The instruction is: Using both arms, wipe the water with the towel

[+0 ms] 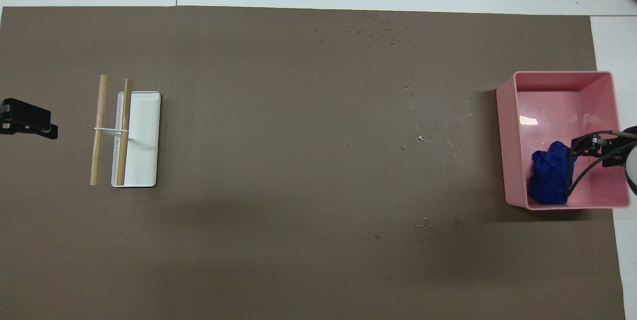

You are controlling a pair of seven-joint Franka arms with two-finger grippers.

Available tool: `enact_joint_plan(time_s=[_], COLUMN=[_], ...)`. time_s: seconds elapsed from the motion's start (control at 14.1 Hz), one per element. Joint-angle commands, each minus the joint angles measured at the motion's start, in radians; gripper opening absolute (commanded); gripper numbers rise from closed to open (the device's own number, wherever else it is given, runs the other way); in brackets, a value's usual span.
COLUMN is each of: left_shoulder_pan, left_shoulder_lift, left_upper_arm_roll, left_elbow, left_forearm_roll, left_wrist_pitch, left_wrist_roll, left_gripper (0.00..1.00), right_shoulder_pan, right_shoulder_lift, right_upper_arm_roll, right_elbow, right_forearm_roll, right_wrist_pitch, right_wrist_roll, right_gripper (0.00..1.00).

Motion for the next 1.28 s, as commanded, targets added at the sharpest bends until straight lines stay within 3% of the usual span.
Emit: enact_joint_plan(time_s=[0.0,0.5,0.78,1.21], left_shoulder_pan=[-0.002,-0.017,-0.015,-0.017], left_shoulder_lift=[-0.009,-0.007,-0.007,-0.01], left_upper_arm_roll=[0.014,0.011,0.008,0.0], left_elbow=[0.005,0.006,0.006,0.005], left_forearm_roll=[-0.012,-0.01,-0.008,-0.008], left_wrist_pitch=[-0.003,0.003,0.006,0.005], left_wrist_roll=[0.014,0.013,0.011,0.004], left_gripper=[1.0,1.0,1.0,1.0], right_shoulder_pan=[0.087,0.316,0.307,0.279], right_shoulder_lift=[-0.038,-0.016,-0.016,-0.051], right_upper_arm_roll=[0.007,0.009,0.003,-0.004], right_elbow=[0.101,0.377,0.422,0.373], right_forearm_roll=[-0.02,-0.019,0.001,0.003], right_wrist_pitch=[-0.137,-0.375,-0.41,-0.418], right_wrist_roll=[0.001,0.246,0.258,0.234], right_gripper=[1.0,1.0,1.0,1.0])
